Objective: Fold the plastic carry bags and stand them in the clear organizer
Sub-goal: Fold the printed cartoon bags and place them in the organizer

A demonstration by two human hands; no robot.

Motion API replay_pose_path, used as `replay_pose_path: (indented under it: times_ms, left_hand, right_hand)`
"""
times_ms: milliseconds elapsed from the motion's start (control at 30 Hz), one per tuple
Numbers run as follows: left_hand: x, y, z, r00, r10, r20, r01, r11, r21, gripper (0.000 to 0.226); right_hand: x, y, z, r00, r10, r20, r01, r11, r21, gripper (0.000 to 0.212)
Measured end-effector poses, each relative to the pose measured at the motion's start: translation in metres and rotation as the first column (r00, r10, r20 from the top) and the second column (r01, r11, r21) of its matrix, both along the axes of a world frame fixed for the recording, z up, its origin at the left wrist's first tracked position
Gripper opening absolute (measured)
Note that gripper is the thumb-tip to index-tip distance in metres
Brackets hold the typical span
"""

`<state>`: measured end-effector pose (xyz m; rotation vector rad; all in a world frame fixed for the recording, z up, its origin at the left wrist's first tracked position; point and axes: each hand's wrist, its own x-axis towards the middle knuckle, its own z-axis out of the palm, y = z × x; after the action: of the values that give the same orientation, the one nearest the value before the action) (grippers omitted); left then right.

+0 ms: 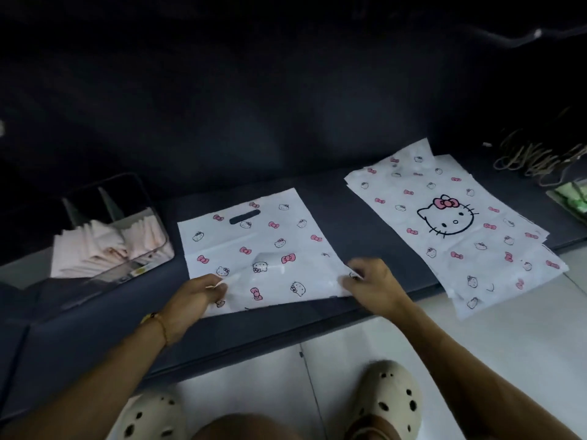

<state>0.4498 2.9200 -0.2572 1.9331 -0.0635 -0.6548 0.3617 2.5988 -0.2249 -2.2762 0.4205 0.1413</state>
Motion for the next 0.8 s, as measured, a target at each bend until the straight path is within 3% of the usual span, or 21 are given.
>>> replay_pose_path:
  times_ms: [100, 167, 200, 267, 367, 433, 500, 533, 600, 667, 800]
  left_hand:
    - [0.0, 0.009, -0.009, 0.957, 0.231, -0.178, -0.25, 0.963, -0.097, 0.013]
    - [0.004, 0.01, -0.017, 0.918, 0.335, -0.211, -0.363, 0.926, -0.109, 0.018]
    - [0.006, 0.01, -0.022, 0.913, 0.361, -0.192, -0.384, 0.917, -0.104, 0.018]
    - [0.011, 0.008, -0.027, 0.906, 0.396, -0.152, -0.411, 0.908, -0.085, 0.018]
    - [0.02, 0.005, -0.033, 0.872, 0.471, -0.13, -0.482, 0.873, -0.069, 0.018]
    - [0.023, 0.006, -0.029, 0.844, 0.512, -0.16, -0.529, 0.844, -0.088, 0.032]
    - [0.023, 0.013, -0.024, 0.871, 0.482, -0.091, -0.488, 0.87, -0.064, 0.05]
    - [0.023, 0.016, -0.024, 0.899, 0.438, -0.002, -0.438, 0.899, -0.019, 0.048]
    - [0.021, 0.021, -0.028, 0.92, 0.367, 0.139, -0.38, 0.922, 0.074, 0.022]
    - [0.024, 0.018, -0.031, 0.912, 0.361, 0.197, -0.387, 0.915, 0.115, 0.006]
    - [0.035, 0.007, -0.032, 0.904, 0.361, 0.231, -0.407, 0.891, 0.2, 0.016]
  right_hand:
    - [0.022, 0.009, 0.01, 0.971, -0.221, 0.088, 0.183, 0.93, 0.319, 0.01]
    - [0.036, 0.013, 0.009, 0.947, -0.316, 0.064, 0.24, 0.823, 0.516, 0.023]
    - [0.043, 0.016, 0.006, 0.948, -0.315, 0.033, 0.248, 0.803, 0.542, 0.029]
    - [0.054, 0.02, -0.007, 0.963, -0.268, -0.039, 0.253, 0.842, 0.476, 0.03]
    - [0.066, 0.018, -0.033, 0.974, -0.197, -0.113, 0.219, 0.945, 0.242, 0.025]
    - [0.072, 0.015, -0.044, 0.98, -0.161, -0.114, 0.17, 0.982, 0.079, 0.029]
    - [0.077, 0.016, -0.046, 0.988, -0.139, -0.069, 0.137, 0.99, -0.025, 0.029]
    - [0.078, 0.017, -0.047, 0.991, -0.128, -0.046, 0.126, 0.991, -0.042, 0.028]
    - [0.079, 0.018, -0.049, 0.994, -0.106, -0.013, 0.105, 0.993, -0.058, 0.026]
    - [0.08, 0.018, -0.051, 0.99, -0.138, -0.001, 0.138, 0.989, -0.061, 0.029]
    - [0.082, 0.011, -0.057, 0.978, -0.205, -0.039, 0.198, 0.97, -0.141, 0.04]
